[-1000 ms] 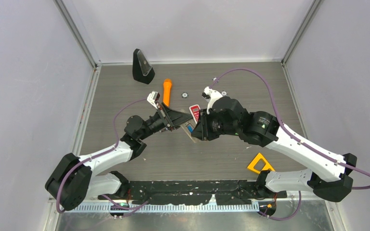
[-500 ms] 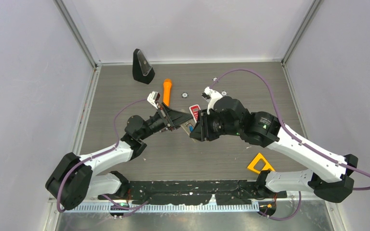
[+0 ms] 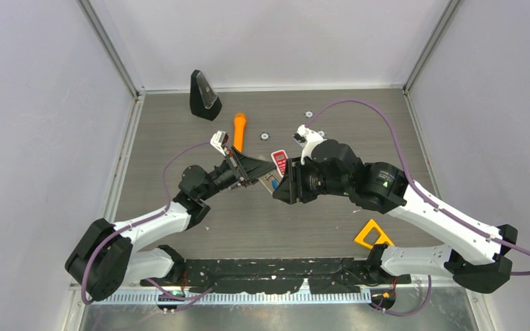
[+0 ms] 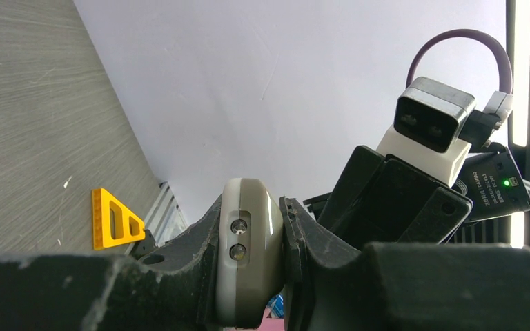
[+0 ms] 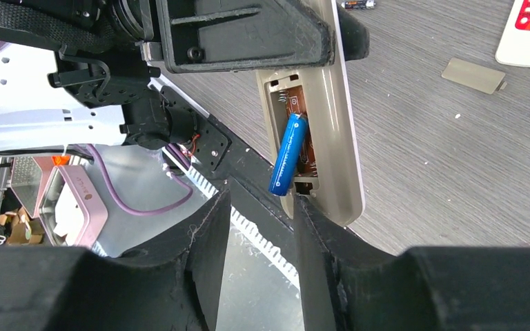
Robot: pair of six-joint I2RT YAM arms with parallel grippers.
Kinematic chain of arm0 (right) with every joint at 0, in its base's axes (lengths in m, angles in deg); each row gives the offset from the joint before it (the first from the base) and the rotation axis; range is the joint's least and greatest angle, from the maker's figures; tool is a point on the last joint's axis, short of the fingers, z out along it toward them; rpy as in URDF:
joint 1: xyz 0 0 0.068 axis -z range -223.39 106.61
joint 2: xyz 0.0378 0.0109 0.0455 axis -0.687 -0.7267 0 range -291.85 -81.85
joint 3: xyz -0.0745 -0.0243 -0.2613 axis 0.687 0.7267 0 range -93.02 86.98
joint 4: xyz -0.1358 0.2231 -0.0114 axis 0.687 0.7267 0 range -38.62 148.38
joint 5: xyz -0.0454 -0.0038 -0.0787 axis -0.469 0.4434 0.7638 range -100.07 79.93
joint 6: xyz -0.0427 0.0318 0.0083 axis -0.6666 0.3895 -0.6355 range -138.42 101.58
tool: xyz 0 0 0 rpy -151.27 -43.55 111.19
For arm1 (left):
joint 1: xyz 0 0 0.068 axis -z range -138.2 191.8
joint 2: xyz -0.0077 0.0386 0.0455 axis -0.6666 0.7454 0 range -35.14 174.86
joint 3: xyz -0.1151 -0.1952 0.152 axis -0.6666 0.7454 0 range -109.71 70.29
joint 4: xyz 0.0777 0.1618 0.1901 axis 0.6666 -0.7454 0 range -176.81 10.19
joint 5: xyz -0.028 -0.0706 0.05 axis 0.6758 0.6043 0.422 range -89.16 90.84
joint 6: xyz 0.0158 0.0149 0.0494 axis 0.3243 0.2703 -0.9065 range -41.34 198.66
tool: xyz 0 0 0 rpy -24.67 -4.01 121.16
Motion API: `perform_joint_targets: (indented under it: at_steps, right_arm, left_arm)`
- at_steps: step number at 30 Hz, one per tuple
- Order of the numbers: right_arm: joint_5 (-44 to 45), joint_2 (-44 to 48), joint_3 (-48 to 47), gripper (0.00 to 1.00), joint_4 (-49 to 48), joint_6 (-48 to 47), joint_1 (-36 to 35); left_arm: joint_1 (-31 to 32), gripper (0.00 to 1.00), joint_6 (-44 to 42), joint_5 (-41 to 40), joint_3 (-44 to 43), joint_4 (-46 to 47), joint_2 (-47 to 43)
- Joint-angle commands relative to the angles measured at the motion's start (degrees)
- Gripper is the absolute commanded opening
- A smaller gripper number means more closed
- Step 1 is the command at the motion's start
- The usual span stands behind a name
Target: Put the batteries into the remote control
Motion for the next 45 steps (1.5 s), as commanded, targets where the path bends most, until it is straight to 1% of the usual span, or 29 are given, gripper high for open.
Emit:
perform_joint_targets:
  at_steps: [1,7,12,24,33,45]
  right_arm:
    - [0.07,1.31,-0.22,0.43,-2.76,0.5,0.16]
    - [-3.69,0.58,0.4,0.37,-3.37,0.23,0.2]
    - [-3.99,0.22,0.22,0.37,-2.82,0.28,0.2]
    - [-0.63,-0.72,-0.59,0.35,-1.97,0.36,0.86]
    - [-0.7,-0.8,-0.49,0.34,-2.48,0.33,1.65]
    - [-0.87,-1.63,-0.44,0.29,-2.7,0.29,1.86]
  left_arm:
    - [0.32,0.0,-0.57,-1.69,-0.78,3.7,-0.58]
    - [0.3,0.0,-0.74,-3.26,-1.11,2.4,-0.76]
    - [0.3,0.0,-0.84,-3.7,-1.25,2.11,-0.8]
    - [0.36,0.0,-0.4,-0.45,-0.56,5.17,-0.21]
    - [0.63,0.0,-0.31,0.95,-1.21,6.61,0.92]
    - [0.8,0.0,0.06,1.03,-1.37,7.91,1.68]
